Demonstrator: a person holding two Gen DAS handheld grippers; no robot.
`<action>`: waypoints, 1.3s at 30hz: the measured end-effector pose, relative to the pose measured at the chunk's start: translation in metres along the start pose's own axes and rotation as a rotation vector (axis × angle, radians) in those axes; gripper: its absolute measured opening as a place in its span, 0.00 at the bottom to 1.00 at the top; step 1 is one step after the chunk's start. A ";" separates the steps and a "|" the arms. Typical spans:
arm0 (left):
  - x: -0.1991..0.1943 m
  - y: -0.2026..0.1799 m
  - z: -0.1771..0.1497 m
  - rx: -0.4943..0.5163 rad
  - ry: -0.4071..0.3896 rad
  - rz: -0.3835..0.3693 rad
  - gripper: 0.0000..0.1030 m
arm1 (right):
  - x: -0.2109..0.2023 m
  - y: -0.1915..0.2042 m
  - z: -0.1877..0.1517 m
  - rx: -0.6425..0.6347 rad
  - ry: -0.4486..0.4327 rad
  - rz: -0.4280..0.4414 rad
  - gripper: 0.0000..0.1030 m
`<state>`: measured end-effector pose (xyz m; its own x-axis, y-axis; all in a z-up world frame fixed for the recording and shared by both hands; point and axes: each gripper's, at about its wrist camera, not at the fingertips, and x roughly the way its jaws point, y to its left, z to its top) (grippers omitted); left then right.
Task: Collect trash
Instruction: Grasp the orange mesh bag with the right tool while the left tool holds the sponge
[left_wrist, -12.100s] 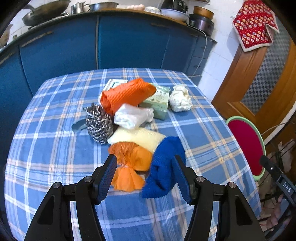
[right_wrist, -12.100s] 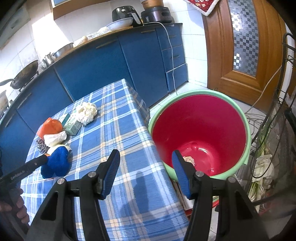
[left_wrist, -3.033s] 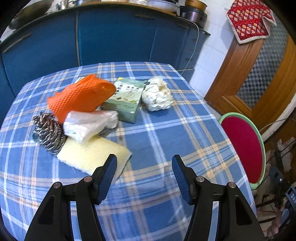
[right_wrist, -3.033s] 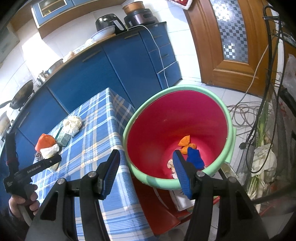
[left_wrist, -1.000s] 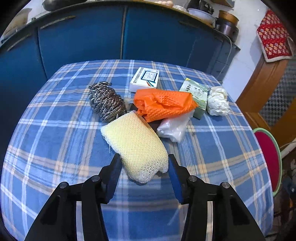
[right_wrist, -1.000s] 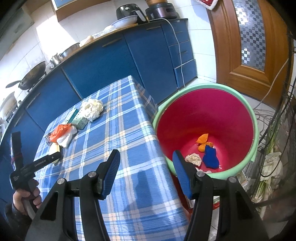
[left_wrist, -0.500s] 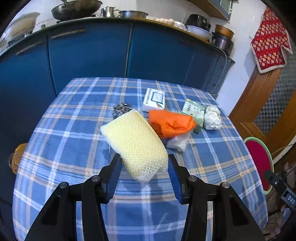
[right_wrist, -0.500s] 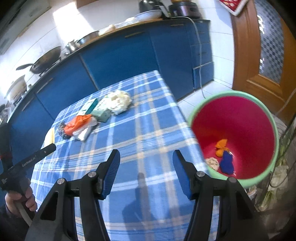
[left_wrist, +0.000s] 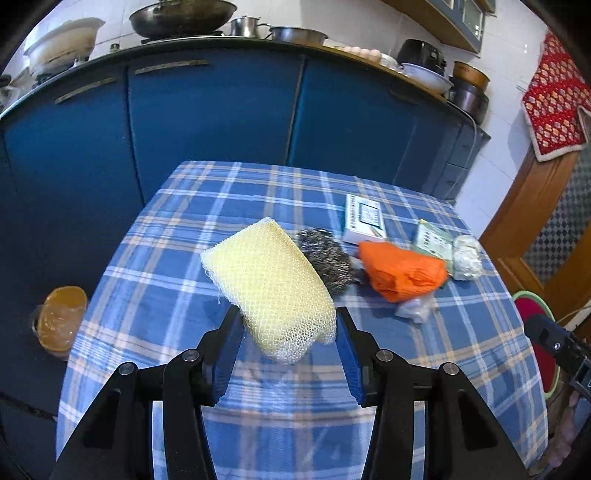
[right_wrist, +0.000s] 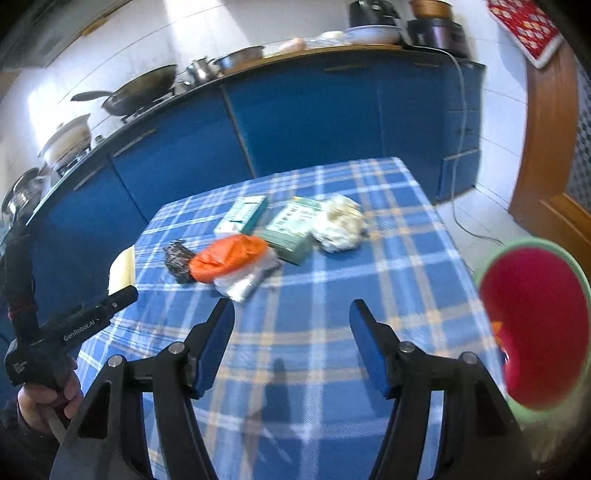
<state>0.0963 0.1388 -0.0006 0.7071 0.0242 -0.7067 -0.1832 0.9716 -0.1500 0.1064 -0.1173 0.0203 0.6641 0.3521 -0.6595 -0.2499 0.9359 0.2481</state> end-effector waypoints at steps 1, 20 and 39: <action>0.002 0.002 0.001 -0.002 0.002 0.003 0.50 | 0.005 0.006 0.004 -0.011 0.002 0.011 0.64; 0.039 0.020 0.018 -0.004 0.040 0.024 0.50 | 0.088 0.068 0.033 -0.154 0.061 0.033 0.71; 0.039 0.016 0.017 -0.004 0.041 0.008 0.50 | 0.115 0.078 0.032 -0.214 0.106 0.052 0.24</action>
<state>0.1323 0.1594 -0.0192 0.6768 0.0224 -0.7359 -0.1917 0.9704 -0.1468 0.1861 -0.0036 -0.0136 0.5716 0.3873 -0.7234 -0.4331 0.8912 0.1348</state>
